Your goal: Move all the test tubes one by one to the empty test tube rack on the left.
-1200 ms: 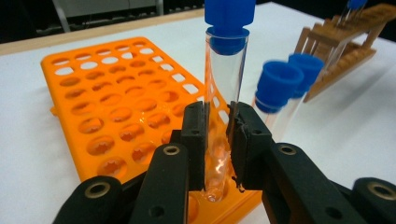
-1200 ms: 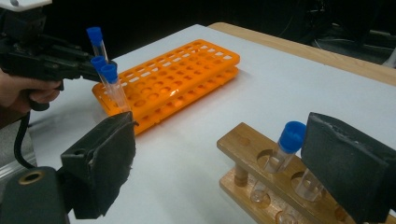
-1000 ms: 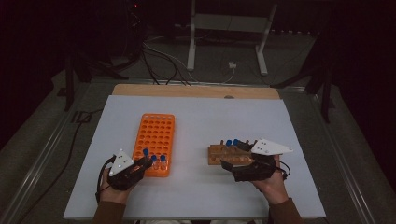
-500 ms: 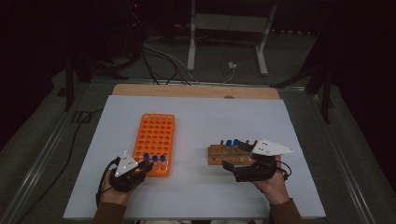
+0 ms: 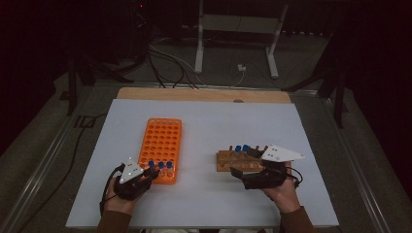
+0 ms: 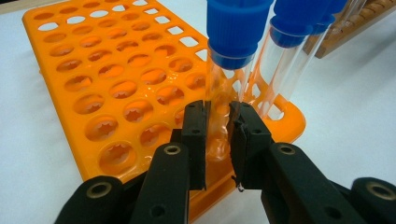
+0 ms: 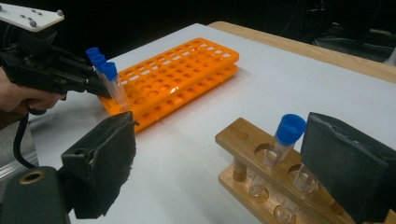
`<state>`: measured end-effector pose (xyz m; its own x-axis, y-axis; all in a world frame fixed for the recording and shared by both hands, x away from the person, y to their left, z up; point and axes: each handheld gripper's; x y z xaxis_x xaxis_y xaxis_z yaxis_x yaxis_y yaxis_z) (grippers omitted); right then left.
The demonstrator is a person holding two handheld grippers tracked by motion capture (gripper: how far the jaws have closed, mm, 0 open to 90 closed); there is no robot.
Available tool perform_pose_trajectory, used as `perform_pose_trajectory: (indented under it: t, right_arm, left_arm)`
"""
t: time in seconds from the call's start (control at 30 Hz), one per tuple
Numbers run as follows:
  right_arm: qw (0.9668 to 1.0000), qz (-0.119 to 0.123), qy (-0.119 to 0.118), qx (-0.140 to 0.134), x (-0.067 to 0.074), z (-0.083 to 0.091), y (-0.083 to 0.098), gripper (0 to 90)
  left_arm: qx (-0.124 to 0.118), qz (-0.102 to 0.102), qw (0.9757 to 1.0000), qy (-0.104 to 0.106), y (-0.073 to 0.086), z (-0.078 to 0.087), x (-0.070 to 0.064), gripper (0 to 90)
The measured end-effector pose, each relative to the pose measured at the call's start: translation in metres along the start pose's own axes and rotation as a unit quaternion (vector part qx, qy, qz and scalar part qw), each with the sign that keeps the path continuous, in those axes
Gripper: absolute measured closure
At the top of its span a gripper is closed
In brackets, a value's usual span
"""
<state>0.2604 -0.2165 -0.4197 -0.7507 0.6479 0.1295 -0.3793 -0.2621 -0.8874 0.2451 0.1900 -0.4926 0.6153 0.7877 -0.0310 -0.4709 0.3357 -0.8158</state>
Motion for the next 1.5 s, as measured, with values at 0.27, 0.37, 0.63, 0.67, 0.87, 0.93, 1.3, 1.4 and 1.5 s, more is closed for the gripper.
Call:
perform_pose_trajectory:
  t: [0.27,0.37,0.63,0.67,0.87,0.93,1.3,1.4,1.5]
  right_arm:
    - [1.0,0.0,-0.001,0.001,0.0,-0.001,0.0,10.3]
    - [1.0,-0.001,0.0,0.0,0.0,-0.001,0.0,10.3]
    - [1.0,-0.001,-0.001,-0.001,0.0,-0.001,0.0,10.3]
    - [1.0,-0.001,-0.001,-0.001,0.0,-0.001,0.0,10.3]
    - [1.0,-0.006,0.004,-0.005,-0.004,0.003,0.0,10.3]
    - [0.9999,-0.008,0.006,-0.006,-0.005,0.003,0.0,10.3]
    - [0.9975,0.023,0.065,0.014,-0.005,0.003,0.0,10.1]
    - [0.9976,0.015,0.067,0.015,-0.011,0.001,0.001,10.3]
    - [0.9972,0.008,0.071,0.022,-0.017,-0.001,0.002,11.9]
  left_arm:
    - [-0.002,0.006,0.9999,0.011,0.001,0.001,0.002,76.0]
    - [-0.003,0.005,0.9999,0.013,0.0,0.002,0.001,72.4]
    - [-0.006,0.008,0.9999,0.013,-0.001,0.004,0.001,49.9]
    - [-0.008,0.009,0.9998,0.014,-0.001,0.004,0.001,48.2]
    - [-0.022,0.019,0.9996,0.002,-0.001,0.01,0.001,31.3]
    - [-0.028,0.022,0.9993,-0.001,-0.002,0.013,0.002,23.5]
    - [-0.054,0.033,0.998,-0.004,-0.005,0.02,0.006,0.4]
    - [-0.06,0.037,0.9975,-0.005,-0.006,0.023,0.008,0.4]
    - [-0.061,0.039,0.9974,0.005,-0.005,0.024,0.01,1.5]
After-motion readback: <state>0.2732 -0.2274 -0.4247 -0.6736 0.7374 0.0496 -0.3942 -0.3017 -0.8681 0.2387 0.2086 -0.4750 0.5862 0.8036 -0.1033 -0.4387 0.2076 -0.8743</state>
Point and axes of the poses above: each handheld gripper's, and its own axes: z roughly backward along the jaws, y roughly out of its underside, x roughly to its left, and after that the axes turned 1 degree about x, right-handed
